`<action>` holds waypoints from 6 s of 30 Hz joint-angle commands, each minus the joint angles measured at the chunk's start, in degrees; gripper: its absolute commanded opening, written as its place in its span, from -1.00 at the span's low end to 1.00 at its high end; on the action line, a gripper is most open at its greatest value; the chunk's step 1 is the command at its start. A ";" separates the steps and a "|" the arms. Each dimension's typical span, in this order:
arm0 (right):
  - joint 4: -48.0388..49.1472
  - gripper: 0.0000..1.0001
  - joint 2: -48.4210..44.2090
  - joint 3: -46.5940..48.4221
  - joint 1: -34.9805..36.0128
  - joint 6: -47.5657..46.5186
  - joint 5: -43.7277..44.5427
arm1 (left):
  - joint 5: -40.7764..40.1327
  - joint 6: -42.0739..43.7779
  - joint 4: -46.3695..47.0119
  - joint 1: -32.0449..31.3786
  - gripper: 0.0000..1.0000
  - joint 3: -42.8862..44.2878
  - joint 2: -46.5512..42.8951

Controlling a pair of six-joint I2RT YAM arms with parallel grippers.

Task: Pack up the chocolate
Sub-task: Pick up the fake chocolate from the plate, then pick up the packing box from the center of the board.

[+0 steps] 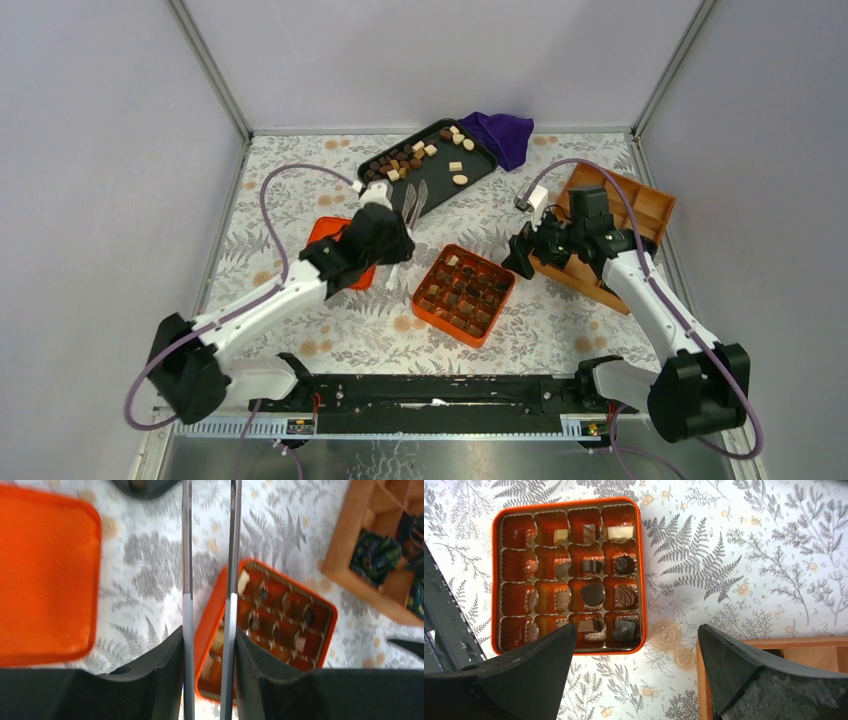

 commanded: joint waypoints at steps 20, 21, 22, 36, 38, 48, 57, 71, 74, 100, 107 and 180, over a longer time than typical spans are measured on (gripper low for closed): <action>0.59 0.99 -2.04 0.72 -0.10 -0.64 -2.62 | 19.60 28.19 -23.13 23.41 -0.15 57.06 47.08; 0.37 0.99 -1.78 0.82 -0.04 -0.73 -2.70 | 19.45 29.13 -23.96 23.94 -0.15 59.58 48.68; 0.06 0.99 -1.60 0.96 -0.02 -0.86 -2.78 | 19.28 30.11 -24.49 24.23 -0.15 61.69 50.25; -0.07 0.99 -0.25 1.15 0.03 -1.25 -2.31 | 14.39 37.35 -21.26 27.10 -0.20 70.77 59.11; -0.13 0.99 -0.20 1.16 0.14 -1.34 -2.43 | 12.55 38.11 -20.08 27.29 -0.25 70.79 60.04; -0.46 0.99 -0.13 1.26 0.42 -1.51 -2.65 | 13.07 40.45 -18.59 28.14 -0.30 74.97 64.96; -0.69 0.99 0.11 1.33 0.45 -1.70 -2.47 | 15.82 42.49 -18.55 28.25 -0.21 76.00 67.63; -1.01 0.99 0.07 1.60 0.68 -1.73 -2.82 | 19.60 40.49 -15.96 28.21 -0.16 75.13 68.50; -1.04 0.99 0.06 1.59 0.69 -1.87 -2.81 | 17.42 38.31 -15.06 28.18 -0.16 75.13 69.06; -1.04 0.99 -0.18 1.43 0.72 -1.77 -2.63 | 18.56 30.51 -3.29 28.19 -1.00 62.64 55.85; 0.18 0.99 -1.40 0.51 0.71 -2.04 -4.90 | 23.17 27.07 -2.08 28.19 -1.00 53.82 47.06; 32.73 -1.00 -3.01 -7.48 11.59 -16.08 20.32 | 42.44 3.84 4.94 10.08 -1.00 -19.92 -39.85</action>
